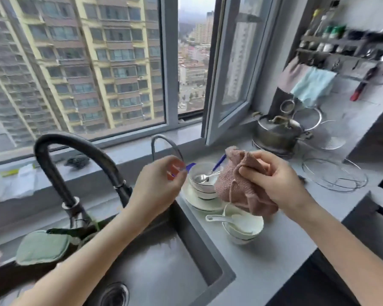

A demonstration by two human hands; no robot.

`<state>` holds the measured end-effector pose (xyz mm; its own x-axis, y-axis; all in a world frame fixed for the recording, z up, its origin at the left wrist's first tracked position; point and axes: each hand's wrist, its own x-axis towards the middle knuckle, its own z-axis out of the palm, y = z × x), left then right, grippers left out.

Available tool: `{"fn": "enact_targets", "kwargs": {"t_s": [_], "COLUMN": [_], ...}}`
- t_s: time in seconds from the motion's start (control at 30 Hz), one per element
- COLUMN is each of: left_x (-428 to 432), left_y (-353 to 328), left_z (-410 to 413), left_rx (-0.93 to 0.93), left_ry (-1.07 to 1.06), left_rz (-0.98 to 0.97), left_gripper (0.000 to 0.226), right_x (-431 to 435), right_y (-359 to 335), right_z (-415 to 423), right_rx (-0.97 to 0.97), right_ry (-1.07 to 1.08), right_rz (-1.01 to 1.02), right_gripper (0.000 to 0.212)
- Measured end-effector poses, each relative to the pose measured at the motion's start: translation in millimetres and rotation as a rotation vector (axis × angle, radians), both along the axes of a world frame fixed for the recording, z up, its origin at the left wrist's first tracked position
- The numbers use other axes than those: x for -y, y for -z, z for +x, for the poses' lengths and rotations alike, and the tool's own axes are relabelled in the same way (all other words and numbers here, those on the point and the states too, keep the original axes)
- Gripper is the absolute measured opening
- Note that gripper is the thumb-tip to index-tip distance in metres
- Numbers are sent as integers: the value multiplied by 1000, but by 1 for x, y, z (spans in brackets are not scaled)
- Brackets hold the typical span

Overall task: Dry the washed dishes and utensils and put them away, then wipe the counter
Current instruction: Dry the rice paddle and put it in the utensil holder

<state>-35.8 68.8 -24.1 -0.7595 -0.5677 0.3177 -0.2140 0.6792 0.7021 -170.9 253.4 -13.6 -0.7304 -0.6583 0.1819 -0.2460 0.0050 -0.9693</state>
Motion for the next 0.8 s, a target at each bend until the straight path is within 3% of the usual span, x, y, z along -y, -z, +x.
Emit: {"fn": "enact_targets", "kwargs": {"t_s": [0.1, 0.27, 0.37, 0.47, 0.57, 0.73, 0.8], "left_x": [-35, -73, -78, -76, -73, -81, -84], "left_y": [58, 138, 155, 163, 157, 143, 138], "left_z": [-37, -95, -111, -113, -109, -85, -74], "left_rx": [134, 535, 769, 760, 737, 609, 587], "left_ry": [-32, 273, 268, 188, 183, 2, -85], "left_rz": [-112, -606, -715, -675, -647, -602, -523], "left_gripper": [14, 20, 35, 51, 53, 18, 36], "right_x": [-44, -87, -102, -111, -112, -104, -95], "right_y": [16, 49, 64, 76, 88, 97, 98], "right_z": [-47, -100, -120, -133, -141, -141, -136], "right_rx": [-5, 53, 84, 118, 149, 173, 138], "right_ry": [92, 129, 117, 76, 38, -3, -4], "right_rz": [58, 136, 160, 153, 156, 134, 128], "right_gripper": [18, 19, 15, 13, 13, 12, 14]}}
